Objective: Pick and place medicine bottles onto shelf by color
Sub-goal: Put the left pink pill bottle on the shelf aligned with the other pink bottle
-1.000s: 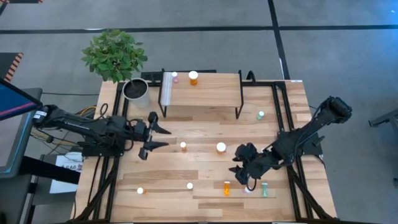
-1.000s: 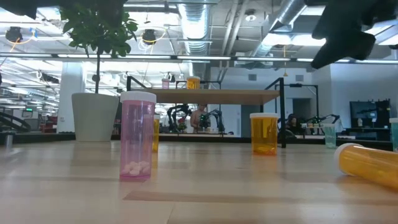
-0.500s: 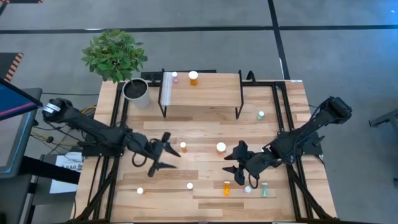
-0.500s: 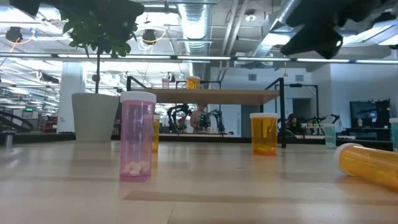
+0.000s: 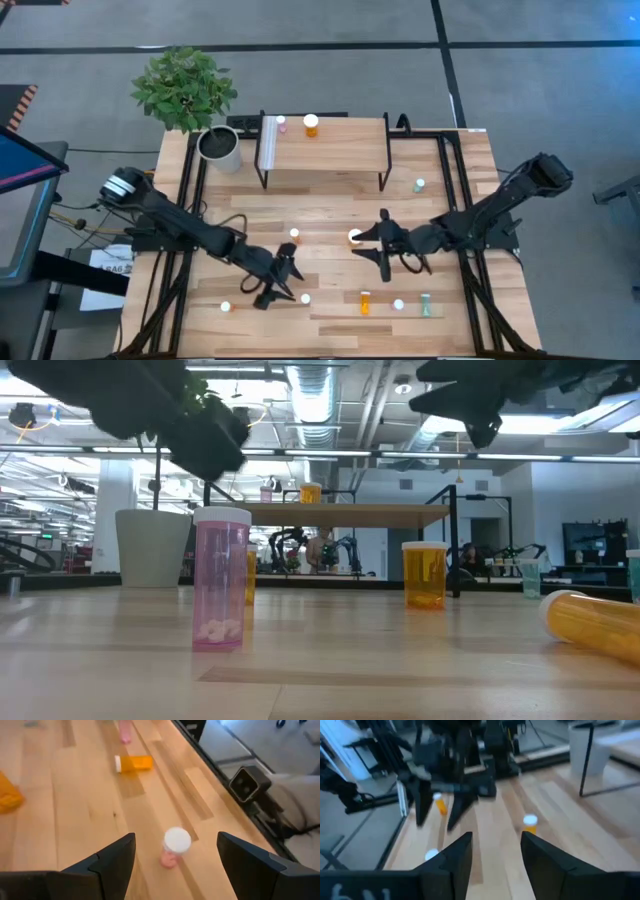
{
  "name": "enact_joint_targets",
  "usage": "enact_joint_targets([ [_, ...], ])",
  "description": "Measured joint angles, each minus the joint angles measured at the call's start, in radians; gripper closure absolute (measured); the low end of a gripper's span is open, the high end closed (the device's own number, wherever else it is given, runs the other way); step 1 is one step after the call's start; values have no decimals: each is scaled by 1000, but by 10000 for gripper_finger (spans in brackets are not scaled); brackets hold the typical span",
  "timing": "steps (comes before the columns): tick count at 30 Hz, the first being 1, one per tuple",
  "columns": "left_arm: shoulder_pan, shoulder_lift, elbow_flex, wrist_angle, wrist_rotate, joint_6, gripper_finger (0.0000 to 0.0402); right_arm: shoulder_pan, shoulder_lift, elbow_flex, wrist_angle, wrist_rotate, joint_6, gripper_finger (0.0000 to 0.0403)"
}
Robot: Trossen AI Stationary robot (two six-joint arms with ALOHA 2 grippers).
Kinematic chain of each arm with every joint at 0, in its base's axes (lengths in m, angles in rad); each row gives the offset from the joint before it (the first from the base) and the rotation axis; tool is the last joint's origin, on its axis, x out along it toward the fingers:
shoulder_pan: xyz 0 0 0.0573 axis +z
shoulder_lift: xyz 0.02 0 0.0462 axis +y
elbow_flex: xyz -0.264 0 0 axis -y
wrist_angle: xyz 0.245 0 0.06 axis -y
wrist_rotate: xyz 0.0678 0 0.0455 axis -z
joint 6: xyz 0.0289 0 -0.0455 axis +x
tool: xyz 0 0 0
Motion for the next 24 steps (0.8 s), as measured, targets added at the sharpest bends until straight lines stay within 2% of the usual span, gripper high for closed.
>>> enact_joint_targets([
  [3,-11,64,35,-24,-2,8,134,5,8,-21,84,9,-30,220],
  [11,-23,171,99,-28,-22,12,134,21,8,-27,96,15,-30,221],
  [21,-37,176,98,-26,-54,10,135,25,8,-27,98,16,-32,223],
  [24,-42,176,98,-32,-56,10,146,25,8,-27,97,16,-32,223],
])
